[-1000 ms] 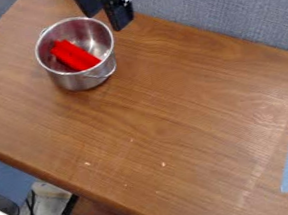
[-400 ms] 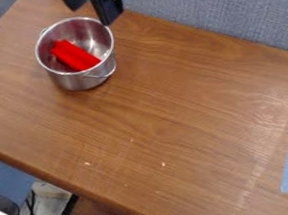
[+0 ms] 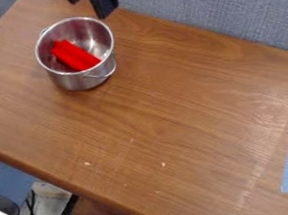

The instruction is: Put the red object in the metal pot

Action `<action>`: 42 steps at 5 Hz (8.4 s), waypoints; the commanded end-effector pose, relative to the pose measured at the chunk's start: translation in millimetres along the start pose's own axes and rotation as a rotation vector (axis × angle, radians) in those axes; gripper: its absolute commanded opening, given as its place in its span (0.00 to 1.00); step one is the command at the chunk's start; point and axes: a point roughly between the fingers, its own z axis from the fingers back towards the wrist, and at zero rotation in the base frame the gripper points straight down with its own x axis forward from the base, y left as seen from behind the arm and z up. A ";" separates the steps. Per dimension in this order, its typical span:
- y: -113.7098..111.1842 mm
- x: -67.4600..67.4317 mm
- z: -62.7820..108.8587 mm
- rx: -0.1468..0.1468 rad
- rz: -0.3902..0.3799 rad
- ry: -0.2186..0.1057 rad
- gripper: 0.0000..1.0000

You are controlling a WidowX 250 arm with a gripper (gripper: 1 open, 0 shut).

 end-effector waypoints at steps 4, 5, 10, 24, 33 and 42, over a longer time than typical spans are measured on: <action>50.4 8.4 -24.1 0.026 0.063 -0.004 1.00; 17.7 4.2 -1.0 0.009 0.062 0.007 1.00; -34.9 29.0 6.5 0.173 0.454 -0.052 1.00; -42.8 144.7 -81.6 0.259 0.889 0.241 1.00; -23.9 -42.6 -43.8 0.043 0.425 0.293 1.00; -58.0 58.1 27.9 0.024 0.077 0.372 1.00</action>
